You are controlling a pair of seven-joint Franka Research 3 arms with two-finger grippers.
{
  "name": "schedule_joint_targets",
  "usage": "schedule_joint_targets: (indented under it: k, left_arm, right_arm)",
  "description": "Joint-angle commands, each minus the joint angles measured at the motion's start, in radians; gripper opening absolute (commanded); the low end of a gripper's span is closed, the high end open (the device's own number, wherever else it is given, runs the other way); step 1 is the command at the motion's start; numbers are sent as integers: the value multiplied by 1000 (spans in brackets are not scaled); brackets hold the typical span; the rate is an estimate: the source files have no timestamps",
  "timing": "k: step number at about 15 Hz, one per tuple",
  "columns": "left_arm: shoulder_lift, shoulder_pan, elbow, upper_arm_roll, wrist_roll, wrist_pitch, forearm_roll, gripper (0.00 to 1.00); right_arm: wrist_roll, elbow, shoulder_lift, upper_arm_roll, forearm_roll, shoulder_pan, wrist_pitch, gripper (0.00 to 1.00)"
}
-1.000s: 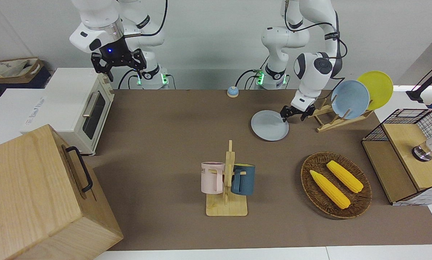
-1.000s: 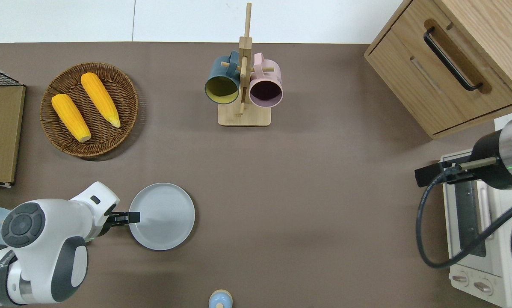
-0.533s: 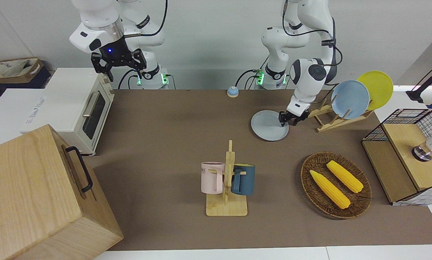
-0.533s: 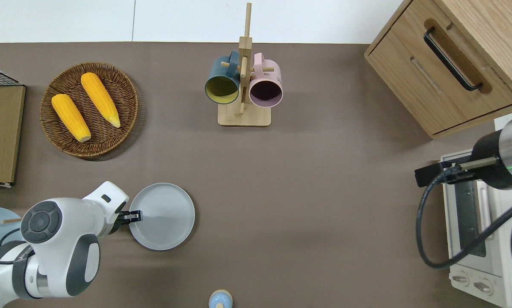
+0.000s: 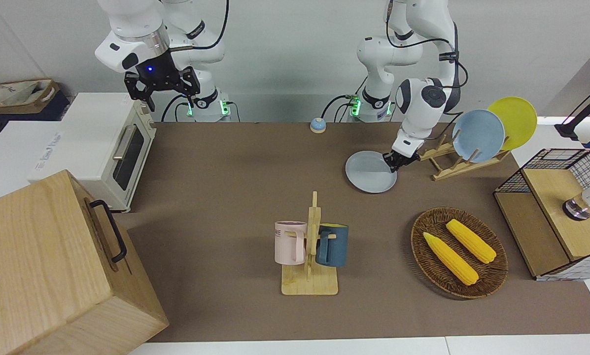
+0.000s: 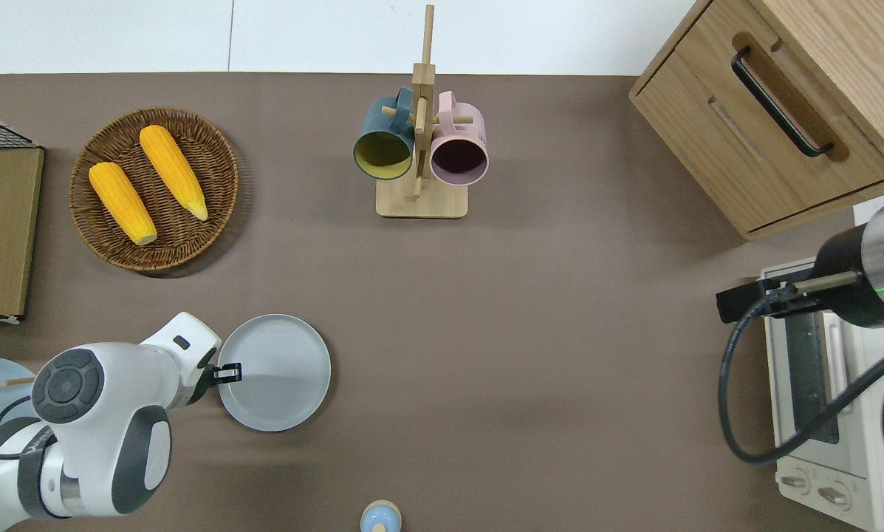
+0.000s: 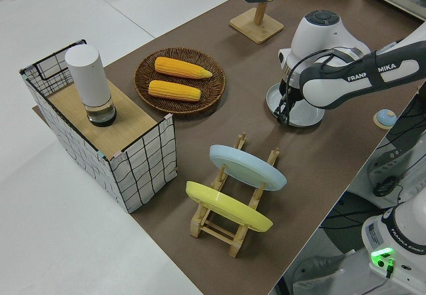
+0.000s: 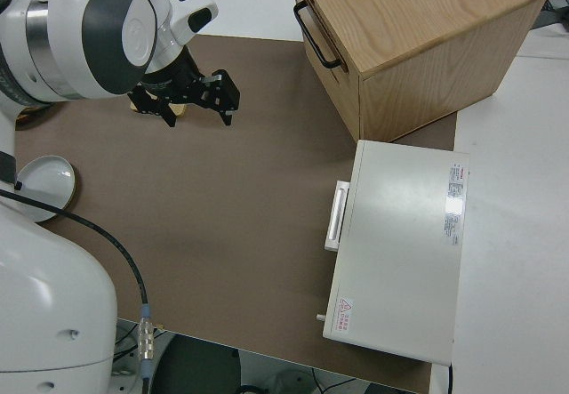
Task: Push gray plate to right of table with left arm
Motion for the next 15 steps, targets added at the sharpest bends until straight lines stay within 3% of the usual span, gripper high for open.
schedule_joint_targets:
  k: [1, 8, 15]
  left_arm:
    - [4, -2, -12, 2, -6, 21, -12, 0]
    - [7, -2, -7, -6, -17, 19, -13, 0]
    - [48, -6, 26, -92, -144, 25, -42, 0]
  right_arm:
    - [13, 9, -3, 14, 6, -20, -13, 983]
    - [13, 9, -3, 15, 6, -20, -13, 983]
    - [13, 9, -3, 14, 6, -20, -13, 983]
